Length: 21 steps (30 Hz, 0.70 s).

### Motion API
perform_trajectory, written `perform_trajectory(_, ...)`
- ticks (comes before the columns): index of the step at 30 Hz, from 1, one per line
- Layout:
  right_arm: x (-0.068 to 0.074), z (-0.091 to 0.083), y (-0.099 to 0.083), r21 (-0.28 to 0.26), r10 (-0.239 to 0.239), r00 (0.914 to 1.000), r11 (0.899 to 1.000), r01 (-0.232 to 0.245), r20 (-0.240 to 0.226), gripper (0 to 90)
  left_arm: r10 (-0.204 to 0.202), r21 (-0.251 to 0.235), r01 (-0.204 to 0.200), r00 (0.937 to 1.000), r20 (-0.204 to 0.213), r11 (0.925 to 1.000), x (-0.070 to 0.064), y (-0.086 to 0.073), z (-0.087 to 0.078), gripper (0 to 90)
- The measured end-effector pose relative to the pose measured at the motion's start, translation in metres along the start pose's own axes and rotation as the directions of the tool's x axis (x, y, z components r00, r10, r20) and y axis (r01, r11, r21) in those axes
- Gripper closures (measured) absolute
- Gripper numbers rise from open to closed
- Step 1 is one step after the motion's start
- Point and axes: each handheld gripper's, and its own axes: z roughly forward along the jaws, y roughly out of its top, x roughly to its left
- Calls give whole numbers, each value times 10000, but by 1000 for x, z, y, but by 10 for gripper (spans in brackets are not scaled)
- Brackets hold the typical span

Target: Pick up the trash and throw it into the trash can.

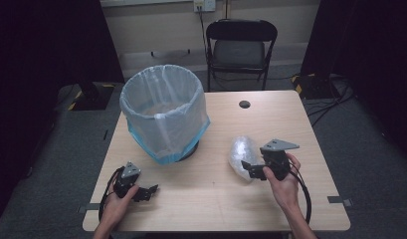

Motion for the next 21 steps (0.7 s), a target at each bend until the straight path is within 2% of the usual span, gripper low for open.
perform_trajectory(3,3,10,2,275,-103,9999,9996,105,-85,140,18,15,-18,10000,2,10000,0,0,0,1)
perform_trajectory(4,4,20,1,581,-244,9997,9980,247,-58,140,40,12,-40,10000,0,10000,0,0,0,2)
perform_trajectory(6,5,25,0,763,-160,9999,9970,162,-45,140,27,24,-27,10000,1,10000,0,0,0,2)
perform_trajectory(7,5,33,-3,1071,36,9999,9942,-23,-118,139,27,15,-27,10000,1,10000,0,0,0,1)
perform_trajectory(8,5,33,-3,1071,36,9999,9942,-23,-118,139,27,15,-27,10000,1,10000,0,0,0,2)
perform_trajectory(9,7,39,-6,1257,-177,9997,9919,156,150,138,26,20,-26,10000,2,10000,0,0,0,1)
perform_trajectory(10,7,39,-6,1257,-177,9997,9919,156,150,138,26,20,-26,10000,2,10000,0,0,0,2)
perform_trajectory(13,13,45,-7,1438,-622,9959,9882,522,660,135,20,14,-20,10000,0,10000,0,0,0,1)
perform_trajectory(16,13,48,-8,1603,-805,9916,9850,635,1015,135,19,16,-19,10000,2,10000,0,0,0,1)
perform_trajectory(17,10,51,-10,1727,-829,9883,9831,601,1279,135,19,17,-19,10000,1,10000,0,0,0,1)
perform_trajectory(21,-1,55,-14,1599,-460,9902,9868,246,1318,138,21,15,-21,10000,1,10000,0,0,0,2)
